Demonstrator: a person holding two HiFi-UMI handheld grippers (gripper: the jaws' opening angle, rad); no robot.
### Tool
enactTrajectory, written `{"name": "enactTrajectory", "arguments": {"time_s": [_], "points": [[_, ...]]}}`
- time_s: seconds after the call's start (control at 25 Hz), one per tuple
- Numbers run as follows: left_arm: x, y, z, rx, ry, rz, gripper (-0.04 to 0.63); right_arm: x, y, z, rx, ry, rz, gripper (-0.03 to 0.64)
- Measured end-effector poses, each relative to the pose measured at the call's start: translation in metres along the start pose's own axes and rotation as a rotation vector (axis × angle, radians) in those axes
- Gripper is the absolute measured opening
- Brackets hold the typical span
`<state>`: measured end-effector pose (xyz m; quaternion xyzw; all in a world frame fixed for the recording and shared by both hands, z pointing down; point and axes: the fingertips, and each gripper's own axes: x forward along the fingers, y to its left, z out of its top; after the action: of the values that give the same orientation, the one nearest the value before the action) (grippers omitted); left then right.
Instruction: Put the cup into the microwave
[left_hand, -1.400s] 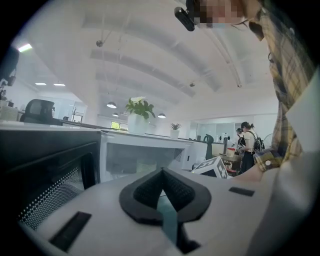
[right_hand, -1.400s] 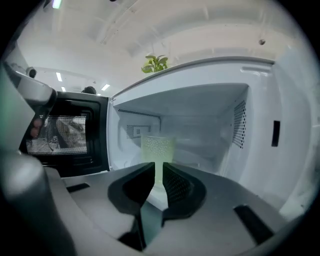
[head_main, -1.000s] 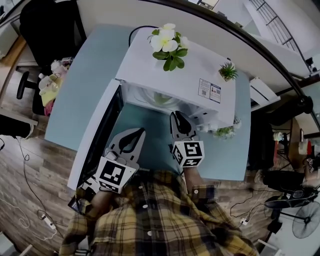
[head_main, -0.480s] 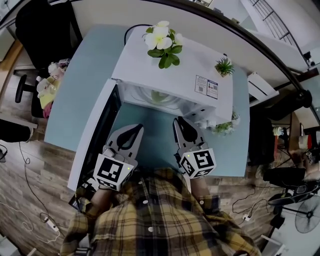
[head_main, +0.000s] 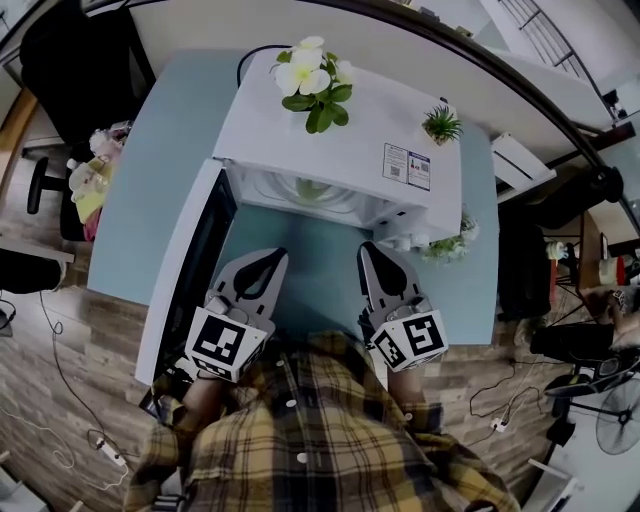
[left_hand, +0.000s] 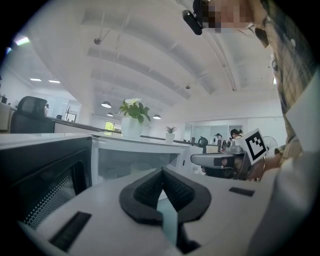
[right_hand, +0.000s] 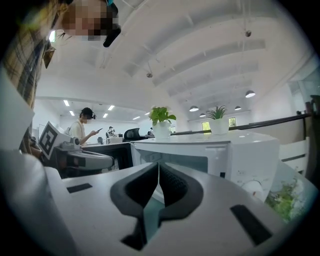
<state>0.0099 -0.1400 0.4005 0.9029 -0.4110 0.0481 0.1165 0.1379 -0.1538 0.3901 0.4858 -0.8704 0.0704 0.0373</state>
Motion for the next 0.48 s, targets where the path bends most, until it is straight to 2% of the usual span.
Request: {"name": "enactTrajectory", "arguments": {"time_s": [0.2, 0.48], "points": [[-0.003, 0.001, 0.001, -0.011, -0.001, -0.004, -0.009, -0.011, 0.004, 0.003, 0.023, -0.018, 0.021, 0.01], [-0.004, 0.001, 0.001, -0.013, -0.002, -0.009, -0.009, -0.019, 0.003, 0.0, 0.021, -0.015, 0.003, 0.005]]}}
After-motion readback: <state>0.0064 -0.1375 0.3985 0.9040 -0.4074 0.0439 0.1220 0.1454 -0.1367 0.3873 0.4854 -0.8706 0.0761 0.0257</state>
